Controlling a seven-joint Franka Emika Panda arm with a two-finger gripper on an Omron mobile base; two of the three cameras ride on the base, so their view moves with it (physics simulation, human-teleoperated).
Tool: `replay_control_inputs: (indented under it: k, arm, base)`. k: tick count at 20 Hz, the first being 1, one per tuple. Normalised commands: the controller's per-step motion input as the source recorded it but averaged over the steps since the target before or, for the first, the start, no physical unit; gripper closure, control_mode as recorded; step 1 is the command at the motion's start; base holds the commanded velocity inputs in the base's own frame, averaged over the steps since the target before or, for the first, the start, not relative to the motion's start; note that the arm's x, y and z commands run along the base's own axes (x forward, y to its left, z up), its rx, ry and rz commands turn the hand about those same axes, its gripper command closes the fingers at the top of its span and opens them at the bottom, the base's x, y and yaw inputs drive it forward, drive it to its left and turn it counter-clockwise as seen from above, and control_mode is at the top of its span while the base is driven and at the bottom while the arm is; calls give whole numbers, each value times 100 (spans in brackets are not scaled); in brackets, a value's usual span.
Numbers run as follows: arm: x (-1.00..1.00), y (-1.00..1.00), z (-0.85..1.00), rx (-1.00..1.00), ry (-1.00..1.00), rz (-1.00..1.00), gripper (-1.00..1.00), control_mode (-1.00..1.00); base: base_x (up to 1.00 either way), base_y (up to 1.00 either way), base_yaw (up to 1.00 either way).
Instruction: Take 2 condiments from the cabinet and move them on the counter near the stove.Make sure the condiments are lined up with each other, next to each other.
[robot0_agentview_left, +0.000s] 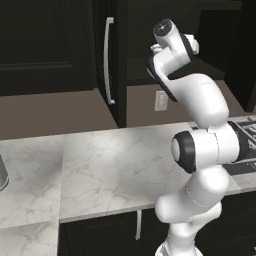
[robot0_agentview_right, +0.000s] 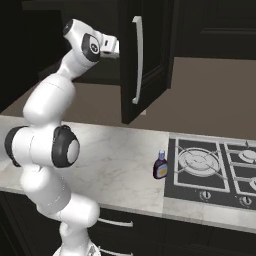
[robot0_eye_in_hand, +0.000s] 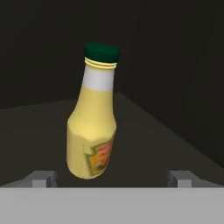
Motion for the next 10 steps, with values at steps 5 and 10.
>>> replay_control_inputs:
  k: [5,10]
  arm:
    - [20,0,-9,0,0,-6,-100,-100]
    - [14,0,-1,0,0,-6,-100,-100]
  base:
    - [0,0,0]
    - [0,0,0]
